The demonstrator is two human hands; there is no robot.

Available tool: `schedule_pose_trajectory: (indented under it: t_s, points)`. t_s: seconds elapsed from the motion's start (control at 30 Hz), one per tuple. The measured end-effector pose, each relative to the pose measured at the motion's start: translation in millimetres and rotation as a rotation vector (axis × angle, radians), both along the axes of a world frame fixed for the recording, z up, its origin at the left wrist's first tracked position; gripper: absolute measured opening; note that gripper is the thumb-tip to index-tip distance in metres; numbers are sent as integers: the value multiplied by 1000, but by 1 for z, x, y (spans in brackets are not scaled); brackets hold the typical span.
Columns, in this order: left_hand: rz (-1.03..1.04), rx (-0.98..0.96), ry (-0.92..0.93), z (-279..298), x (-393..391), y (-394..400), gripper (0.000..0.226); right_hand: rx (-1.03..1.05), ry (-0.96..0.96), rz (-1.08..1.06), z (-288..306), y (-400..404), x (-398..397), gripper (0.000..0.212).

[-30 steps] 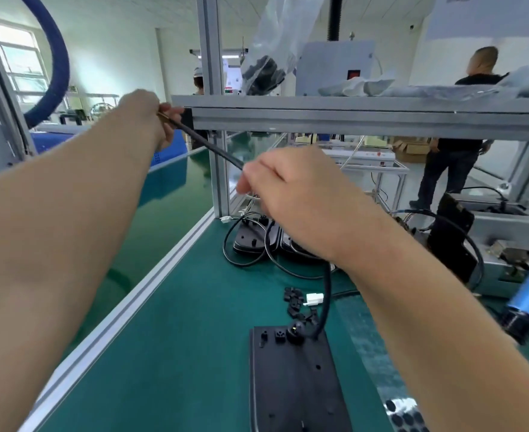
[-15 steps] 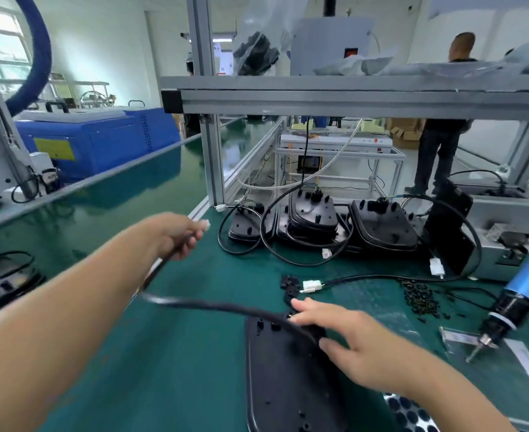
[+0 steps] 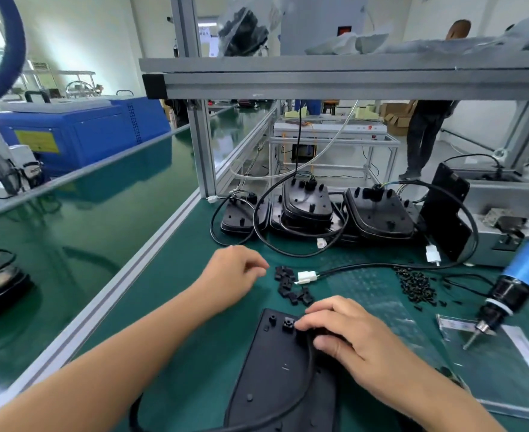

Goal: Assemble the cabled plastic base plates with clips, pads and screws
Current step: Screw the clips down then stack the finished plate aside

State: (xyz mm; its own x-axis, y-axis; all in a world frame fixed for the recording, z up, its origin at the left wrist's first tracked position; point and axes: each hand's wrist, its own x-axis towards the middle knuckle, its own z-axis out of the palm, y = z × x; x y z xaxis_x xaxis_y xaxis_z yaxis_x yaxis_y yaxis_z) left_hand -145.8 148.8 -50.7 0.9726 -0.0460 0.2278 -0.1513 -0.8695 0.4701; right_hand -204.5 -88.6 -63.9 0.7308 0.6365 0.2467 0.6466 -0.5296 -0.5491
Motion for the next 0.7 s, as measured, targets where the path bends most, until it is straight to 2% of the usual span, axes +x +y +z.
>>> schedule_pose_trajectory:
  t_s: [0.2, 0.4, 0.47, 0.5, 0.57, 0.63, 0.7]
  points:
    - [-159, 70, 139, -14, 2, -30, 21, 141, 157, 32, -7, -4, 5, 24]
    - [-212, 195, 143, -14, 5, -35, 25, 182, 336, 36, 4, -16, 20, 11]
    - [-206, 182, 128, -10, 3, -34, 23, 204, 361, 20, 4, -16, 22, 10]
    - [-194, 123, 119, -7, 1, -32, 21, 224, 373, 10, 2, -15, 21, 11]
    - [-189, -148, 182, 1, -4, -28, 17, 268, 382, -15, -2, -14, 19, 12]
    - [-257, -441, 344, 8, -13, -27, 15, 297, 361, -50, -4, -10, 18, 13]
    - [-335, -602, 471, 13, -21, -29, 13, 300, 315, -88, -4, -7, 17, 15]
